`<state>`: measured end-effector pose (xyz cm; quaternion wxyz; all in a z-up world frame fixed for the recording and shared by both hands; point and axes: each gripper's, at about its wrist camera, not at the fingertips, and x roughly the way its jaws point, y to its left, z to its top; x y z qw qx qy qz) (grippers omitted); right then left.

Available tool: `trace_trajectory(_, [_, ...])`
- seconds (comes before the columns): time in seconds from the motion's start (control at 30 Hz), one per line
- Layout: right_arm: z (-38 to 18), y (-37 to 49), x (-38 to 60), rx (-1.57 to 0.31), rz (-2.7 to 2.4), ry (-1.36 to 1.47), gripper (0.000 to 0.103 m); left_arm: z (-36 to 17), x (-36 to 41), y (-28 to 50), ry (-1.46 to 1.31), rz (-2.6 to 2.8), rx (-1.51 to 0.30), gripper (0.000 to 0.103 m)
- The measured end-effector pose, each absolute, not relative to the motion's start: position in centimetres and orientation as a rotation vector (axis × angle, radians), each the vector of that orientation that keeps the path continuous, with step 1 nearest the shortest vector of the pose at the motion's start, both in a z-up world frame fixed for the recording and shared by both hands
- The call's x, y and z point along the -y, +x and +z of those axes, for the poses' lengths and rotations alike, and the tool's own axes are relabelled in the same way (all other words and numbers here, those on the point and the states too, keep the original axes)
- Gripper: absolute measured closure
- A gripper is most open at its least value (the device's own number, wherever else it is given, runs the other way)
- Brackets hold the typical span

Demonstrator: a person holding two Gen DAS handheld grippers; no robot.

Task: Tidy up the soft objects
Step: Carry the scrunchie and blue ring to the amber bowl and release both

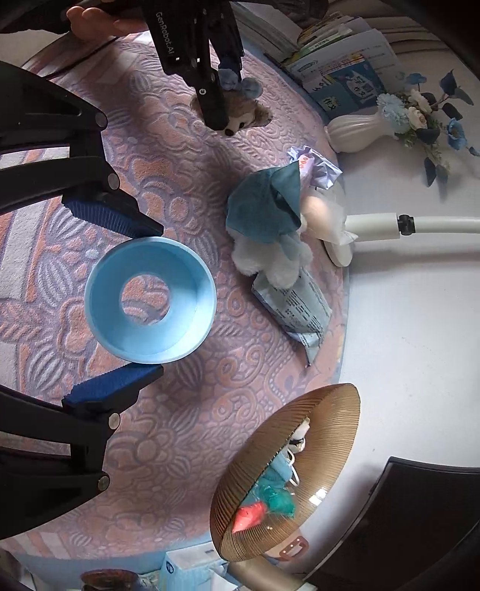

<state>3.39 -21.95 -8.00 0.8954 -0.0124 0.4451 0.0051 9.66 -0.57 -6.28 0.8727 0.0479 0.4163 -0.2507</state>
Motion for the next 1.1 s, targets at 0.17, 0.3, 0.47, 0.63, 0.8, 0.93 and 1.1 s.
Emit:
trace_trajectory(0.17, [-5.1, 2.1, 22.6, -0.852, -0.015, -0.022, 0.037, -3.0, 1.3, 9.4, 0.105, -0.530, -0.804, 0.055])
trace_trajectory(0.3, [-2.3, 1.3, 23.6, -0.800, -0.041, -0.031, 0.037, 0.4, 3.1, 9.0, 0.135, -0.541, -0.735, 0.055])
trace_trajectory(0.47, [0.9, 0.9, 26.5, -0.763, -0.047, 0.007, 0.037, 5.1, 6.0, 9.1, 0.166, -0.567, -0.654, 0.055])
trace_trajectory(0.63, [4.0, 0.8, 30.0, -0.703, -0.112, 0.006, 0.037, 8.8, 9.0, 10.2, 0.099, -0.653, -0.617, 0.055])
trace_trajectory(0.8, [6.5, 0.7, 34.3, -0.654, -0.144, 0.054, 0.037, 9.9, 13.7, 11.7, 0.116, -0.693, -0.619, 0.055])
trace_trajectory(0.93, [8.1, 0.5, 38.3, -0.610, -0.090, 0.162, 0.037, 9.1, 17.6, 12.8, 0.120, -0.737, -0.647, 0.054])
trace_trajectory(1.1, [8.6, 1.4, 42.6, -0.595, -0.094, 0.232, 0.037, 7.2, 22.2, 14.2, 0.142, -0.788, -0.692, 0.054])
